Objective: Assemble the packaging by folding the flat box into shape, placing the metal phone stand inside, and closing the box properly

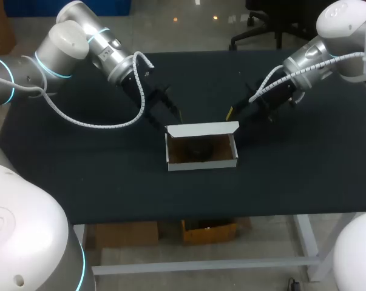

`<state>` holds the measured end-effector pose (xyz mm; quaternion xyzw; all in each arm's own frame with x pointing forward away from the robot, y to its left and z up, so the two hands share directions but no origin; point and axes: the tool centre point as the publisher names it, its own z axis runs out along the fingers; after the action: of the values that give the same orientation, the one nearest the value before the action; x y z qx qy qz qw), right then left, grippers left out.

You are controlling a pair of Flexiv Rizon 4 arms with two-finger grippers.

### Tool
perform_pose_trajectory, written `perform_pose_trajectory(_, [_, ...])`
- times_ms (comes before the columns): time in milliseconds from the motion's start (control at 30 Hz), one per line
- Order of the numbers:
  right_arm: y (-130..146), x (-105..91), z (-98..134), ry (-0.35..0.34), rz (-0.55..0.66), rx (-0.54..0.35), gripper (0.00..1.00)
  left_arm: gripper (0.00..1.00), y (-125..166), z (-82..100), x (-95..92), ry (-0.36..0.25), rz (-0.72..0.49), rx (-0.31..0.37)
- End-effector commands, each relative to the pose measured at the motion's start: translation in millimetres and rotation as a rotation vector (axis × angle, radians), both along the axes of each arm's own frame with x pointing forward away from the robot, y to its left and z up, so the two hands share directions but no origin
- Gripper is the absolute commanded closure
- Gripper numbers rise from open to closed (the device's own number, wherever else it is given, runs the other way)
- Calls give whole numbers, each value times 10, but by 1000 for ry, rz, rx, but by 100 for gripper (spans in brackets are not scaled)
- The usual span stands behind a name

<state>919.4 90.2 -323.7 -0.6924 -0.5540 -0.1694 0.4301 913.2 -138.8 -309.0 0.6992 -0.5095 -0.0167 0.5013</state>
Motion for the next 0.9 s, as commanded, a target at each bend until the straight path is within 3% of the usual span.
perform_pose_trajectory(33, [73, -13, 7, -1, -1, -3, 68, 52, -52, 0, 9, 4, -2, -1])
perform_pose_trajectory(700, [71, -108, -135, 12, 4, -14, 69, 50, -31, -56, -69, -7, 0, 17])
perform_pose_trajectory(900, [27, -156, -167, 12, 6, -15, 69, 45, -9, -67, -96, -21, -4, 25])
